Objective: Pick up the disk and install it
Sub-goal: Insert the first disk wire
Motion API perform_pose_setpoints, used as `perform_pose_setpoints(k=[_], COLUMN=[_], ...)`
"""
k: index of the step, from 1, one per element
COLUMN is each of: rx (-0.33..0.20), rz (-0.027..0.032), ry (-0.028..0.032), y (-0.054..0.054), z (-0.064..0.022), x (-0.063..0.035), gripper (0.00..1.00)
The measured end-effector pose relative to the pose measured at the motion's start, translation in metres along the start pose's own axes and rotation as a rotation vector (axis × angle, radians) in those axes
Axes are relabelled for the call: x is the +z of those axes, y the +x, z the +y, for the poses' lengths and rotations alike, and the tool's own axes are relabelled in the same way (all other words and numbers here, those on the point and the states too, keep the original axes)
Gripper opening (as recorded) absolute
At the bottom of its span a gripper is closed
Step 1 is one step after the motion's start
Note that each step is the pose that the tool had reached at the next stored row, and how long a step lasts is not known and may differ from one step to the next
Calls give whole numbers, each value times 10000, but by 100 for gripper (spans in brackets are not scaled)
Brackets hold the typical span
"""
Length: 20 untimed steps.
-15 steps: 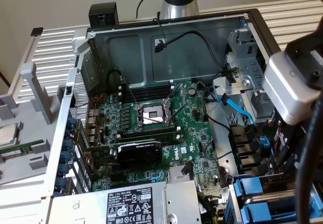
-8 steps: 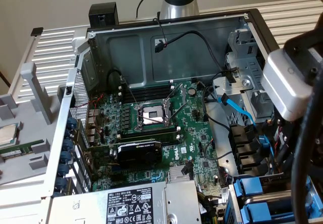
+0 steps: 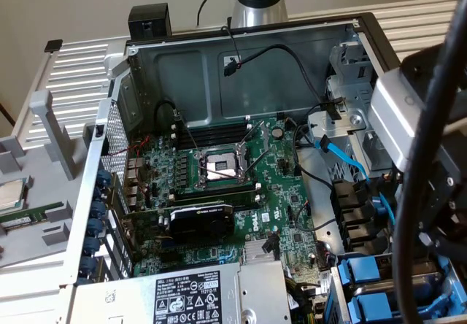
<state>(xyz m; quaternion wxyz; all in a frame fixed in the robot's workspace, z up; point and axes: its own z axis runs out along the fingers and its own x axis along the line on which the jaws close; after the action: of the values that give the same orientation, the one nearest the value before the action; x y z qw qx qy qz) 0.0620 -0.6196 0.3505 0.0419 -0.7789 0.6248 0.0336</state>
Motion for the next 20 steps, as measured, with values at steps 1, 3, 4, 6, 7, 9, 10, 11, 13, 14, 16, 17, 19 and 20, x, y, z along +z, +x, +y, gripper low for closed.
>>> perform_pose_setpoints(k=[1,3,4,6,7,9,10,11,13,14,16,17,19,20], rx=[86,262,351,473,484,487,485,485,483,483,481,481,479,484], rz=[4,30,49,101,150,300,400,511,804,995,1355,1531,1802,1840], ry=[8,23,28,31,22,-7,-26,-48,-106,-143,-212,-244,-292,-300], y=[0,-1,0,0,-4,-47,-75,-102,-150,-171,-205,-221,-245,-247], z=[1,2,2,3,3,-5,-12,-19,-29,-34,-42,-45,-50,-46], x=[1,5,6,9,11,18,21,25,30,33,37,38,38,38], gripper=[17,17,17,17,17,17,17,17,17,17,17,17,17,17])
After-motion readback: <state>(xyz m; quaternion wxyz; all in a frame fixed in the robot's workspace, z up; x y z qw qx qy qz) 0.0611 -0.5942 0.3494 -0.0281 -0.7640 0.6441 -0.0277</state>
